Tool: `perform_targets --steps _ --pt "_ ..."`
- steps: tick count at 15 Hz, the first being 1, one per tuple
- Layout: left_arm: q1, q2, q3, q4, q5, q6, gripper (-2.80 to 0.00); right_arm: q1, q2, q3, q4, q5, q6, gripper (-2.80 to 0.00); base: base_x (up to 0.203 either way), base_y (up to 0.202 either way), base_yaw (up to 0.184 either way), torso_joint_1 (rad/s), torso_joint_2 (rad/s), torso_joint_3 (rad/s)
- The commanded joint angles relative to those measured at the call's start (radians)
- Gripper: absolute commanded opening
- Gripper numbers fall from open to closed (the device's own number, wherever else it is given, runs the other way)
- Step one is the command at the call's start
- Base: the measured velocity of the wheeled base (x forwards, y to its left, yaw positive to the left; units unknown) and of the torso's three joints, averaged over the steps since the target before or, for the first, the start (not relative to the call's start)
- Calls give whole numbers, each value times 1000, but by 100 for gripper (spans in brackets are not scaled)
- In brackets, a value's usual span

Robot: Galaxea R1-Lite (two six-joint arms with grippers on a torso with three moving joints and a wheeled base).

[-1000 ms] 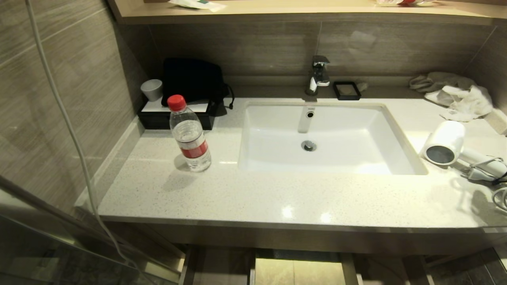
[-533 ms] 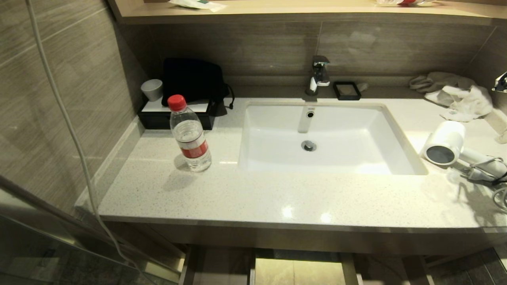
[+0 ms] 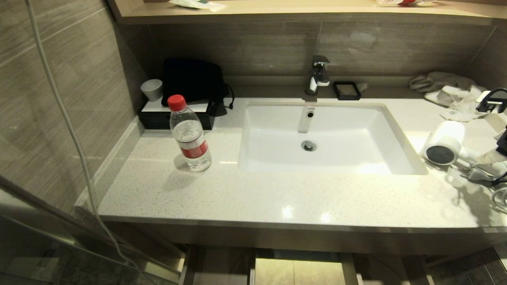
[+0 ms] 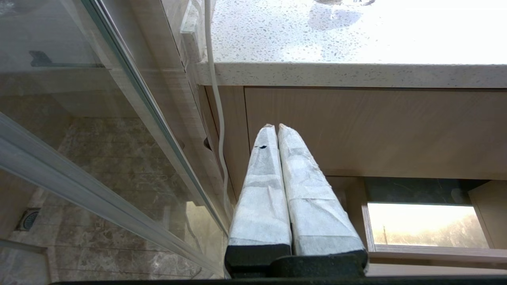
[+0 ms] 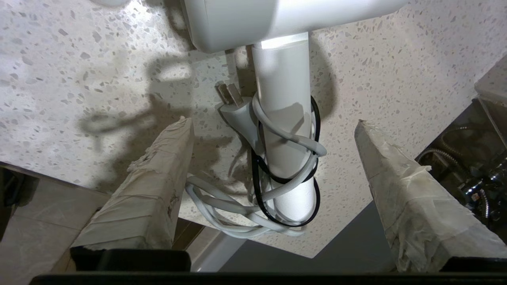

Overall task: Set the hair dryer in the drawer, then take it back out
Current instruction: Pick up the hairdryer

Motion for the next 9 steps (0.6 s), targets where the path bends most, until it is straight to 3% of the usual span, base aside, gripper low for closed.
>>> perform_targets --steps 1,4,9 --pt "0 0 0 0 0 0 -280 -20 25 -14 -7 17 -51 0 0 0 0 0 0 0" --pt "0 0 0 0 0 0 -280 -79 58 -42 -9 53 -213 0 0 0 0 0 0 0" --pt "0 0 0 0 0 0 -280 -83 90 -29 -2 80 -227 0 0 0 0 0 0 0"
